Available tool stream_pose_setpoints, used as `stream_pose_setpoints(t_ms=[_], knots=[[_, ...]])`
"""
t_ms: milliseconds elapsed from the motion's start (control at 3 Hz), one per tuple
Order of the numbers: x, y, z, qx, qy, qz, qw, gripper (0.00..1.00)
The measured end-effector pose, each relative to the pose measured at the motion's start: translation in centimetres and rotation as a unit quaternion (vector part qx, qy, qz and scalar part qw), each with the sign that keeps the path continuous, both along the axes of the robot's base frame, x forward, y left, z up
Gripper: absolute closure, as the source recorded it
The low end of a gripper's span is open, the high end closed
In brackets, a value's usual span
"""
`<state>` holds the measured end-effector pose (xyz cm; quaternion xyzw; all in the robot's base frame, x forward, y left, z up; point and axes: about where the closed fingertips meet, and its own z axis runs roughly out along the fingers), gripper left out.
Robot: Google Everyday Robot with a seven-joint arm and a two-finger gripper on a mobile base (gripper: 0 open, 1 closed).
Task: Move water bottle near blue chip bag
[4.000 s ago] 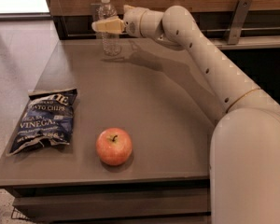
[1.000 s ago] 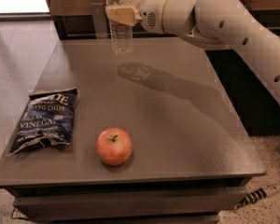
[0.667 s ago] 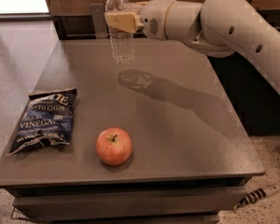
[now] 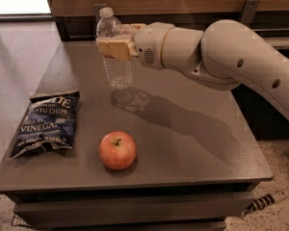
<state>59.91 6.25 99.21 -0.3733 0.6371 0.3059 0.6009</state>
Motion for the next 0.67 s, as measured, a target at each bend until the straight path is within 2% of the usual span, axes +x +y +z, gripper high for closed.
stream_pose_setpoints(t_ms=[333,667], knots=[[-3.6,2.8,-2.4,0.008,-0.01,0.003,0.9999,1.0],[-5.4,4.4,-3.7,0.013,-0.01,0.003,0.9999,1.0]])
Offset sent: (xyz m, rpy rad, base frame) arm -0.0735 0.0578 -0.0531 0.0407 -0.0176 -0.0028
